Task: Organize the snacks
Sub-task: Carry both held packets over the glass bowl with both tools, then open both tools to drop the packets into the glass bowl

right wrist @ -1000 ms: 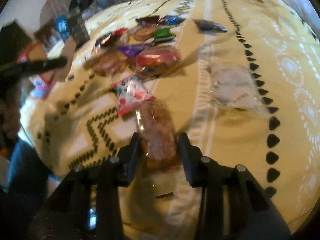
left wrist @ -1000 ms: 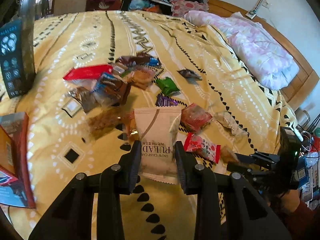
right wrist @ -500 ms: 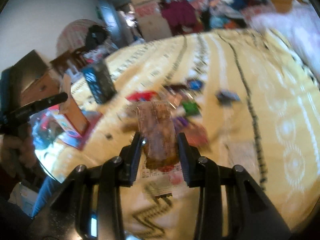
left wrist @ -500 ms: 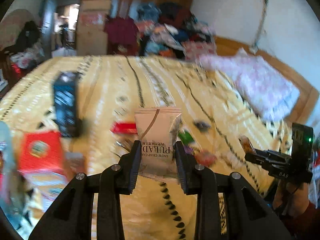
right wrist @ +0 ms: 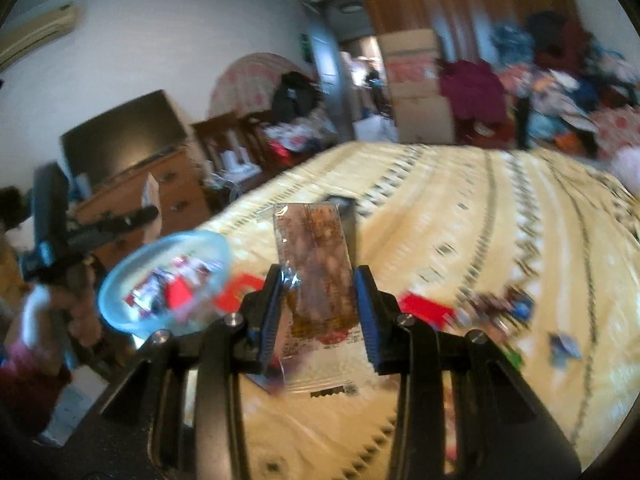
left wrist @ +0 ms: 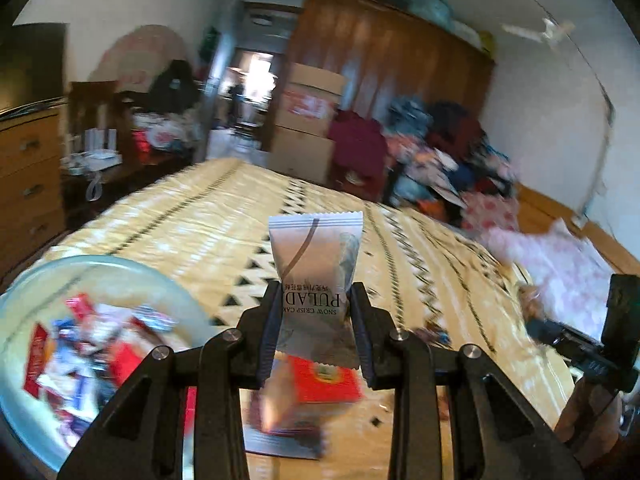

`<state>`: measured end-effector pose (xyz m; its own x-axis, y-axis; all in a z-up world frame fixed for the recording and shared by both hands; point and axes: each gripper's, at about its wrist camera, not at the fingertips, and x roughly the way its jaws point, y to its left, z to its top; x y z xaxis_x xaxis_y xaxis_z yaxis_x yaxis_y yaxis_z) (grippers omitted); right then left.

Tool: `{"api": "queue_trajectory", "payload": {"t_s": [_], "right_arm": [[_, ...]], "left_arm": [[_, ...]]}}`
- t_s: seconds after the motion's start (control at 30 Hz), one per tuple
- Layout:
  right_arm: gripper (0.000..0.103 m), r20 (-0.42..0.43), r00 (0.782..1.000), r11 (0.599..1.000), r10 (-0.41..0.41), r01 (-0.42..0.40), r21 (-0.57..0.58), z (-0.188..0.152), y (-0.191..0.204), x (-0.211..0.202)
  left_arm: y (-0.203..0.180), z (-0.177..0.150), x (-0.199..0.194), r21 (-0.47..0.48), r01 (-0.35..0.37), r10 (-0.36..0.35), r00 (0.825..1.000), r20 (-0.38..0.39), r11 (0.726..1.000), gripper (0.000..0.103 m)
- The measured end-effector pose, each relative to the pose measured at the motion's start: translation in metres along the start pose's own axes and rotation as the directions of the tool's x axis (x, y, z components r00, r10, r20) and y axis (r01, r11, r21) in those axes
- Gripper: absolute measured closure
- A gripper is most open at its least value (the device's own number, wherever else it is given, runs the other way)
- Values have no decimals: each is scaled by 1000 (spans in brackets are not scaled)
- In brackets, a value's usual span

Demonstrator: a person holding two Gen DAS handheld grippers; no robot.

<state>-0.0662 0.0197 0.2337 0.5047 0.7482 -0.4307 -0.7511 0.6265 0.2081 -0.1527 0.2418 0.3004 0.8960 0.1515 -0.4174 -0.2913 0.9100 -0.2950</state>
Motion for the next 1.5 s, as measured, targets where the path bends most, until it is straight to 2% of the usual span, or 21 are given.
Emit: {"api": "queue_trajectory", "payload": {"t_s": [0.17, 0.3, 0.5, 0.6, 0.77, 1.0, 1.5], "right_arm": [[67, 4, 994, 993, 112, -111, -44, 33, 51, 36], [67, -30, 981, 978, 191, -193, -82, 53, 96, 74], [67, -116, 951, 947, 287, -300, -118, 64, 154, 131], [67, -157, 937, 933, 313, -334, -134, 62, 174, 148], [67, -218, 914, 915, 342, -377, -146, 58, 205, 174], [67, -276, 894, 909, 353, -398, -124, 50, 219, 196], [67, -298, 888, 910, 350, -398, -119, 47, 231, 211]], "left_arm": [[55, 7, -18, -49, -85, 86, 996, 18, 995, 69], [99, 6, -26, -108, -148, 149, 989, 10, 983, 69], [150, -3, -25, -167, -245, 242, 969, -37, 955, 69], [165, -6, -23, -188, -270, 265, 963, -55, 944, 69], [175, -12, -15, -195, -286, 277, 958, -73, 938, 69], [185, -17, -7, -212, -290, 275, 956, -98, 933, 69], [188, -20, 5, -210, -298, 275, 952, -132, 931, 69]]}}
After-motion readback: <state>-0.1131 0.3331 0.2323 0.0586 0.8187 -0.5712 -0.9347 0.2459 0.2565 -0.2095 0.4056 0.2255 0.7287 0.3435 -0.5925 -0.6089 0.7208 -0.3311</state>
